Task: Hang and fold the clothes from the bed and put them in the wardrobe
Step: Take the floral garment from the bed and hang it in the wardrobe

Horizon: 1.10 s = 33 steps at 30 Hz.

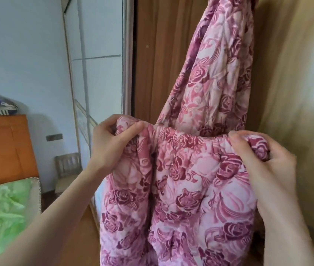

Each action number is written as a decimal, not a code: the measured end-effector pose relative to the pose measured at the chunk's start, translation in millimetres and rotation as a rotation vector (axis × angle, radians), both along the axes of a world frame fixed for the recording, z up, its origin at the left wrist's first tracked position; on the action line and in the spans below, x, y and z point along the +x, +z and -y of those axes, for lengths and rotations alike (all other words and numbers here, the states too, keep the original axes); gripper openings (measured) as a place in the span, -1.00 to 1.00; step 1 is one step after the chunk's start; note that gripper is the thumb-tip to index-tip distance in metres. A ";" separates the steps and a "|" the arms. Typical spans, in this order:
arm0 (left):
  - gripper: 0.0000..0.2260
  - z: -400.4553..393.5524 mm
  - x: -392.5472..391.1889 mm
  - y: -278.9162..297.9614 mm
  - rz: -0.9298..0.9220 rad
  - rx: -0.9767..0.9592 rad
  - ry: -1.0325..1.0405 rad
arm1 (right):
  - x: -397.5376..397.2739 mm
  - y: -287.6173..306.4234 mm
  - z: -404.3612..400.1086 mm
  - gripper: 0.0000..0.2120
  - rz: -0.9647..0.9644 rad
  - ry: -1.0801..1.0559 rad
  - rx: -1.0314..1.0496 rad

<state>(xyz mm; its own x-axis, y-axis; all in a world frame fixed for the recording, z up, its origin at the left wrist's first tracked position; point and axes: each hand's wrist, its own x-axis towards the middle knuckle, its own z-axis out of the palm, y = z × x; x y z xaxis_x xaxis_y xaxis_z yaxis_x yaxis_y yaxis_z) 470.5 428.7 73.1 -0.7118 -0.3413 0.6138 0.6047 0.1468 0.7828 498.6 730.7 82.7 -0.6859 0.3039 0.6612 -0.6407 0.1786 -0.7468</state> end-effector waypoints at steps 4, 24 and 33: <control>-0.65 16.9 -31.1 11.8 -0.024 0.003 -0.190 | -8.9 10.3 14.4 -0.60 -0.047 -0.111 0.003; -0.70 -54.3 -37.5 139.7 -0.129 0.099 -0.726 | 66.2 139.9 -18.1 -0.91 -0.145 -0.519 -0.007; -0.67 -115.7 -47.4 159.0 -0.182 0.023 -0.713 | 91.3 158.5 -60.2 -0.65 0.026 -0.870 0.243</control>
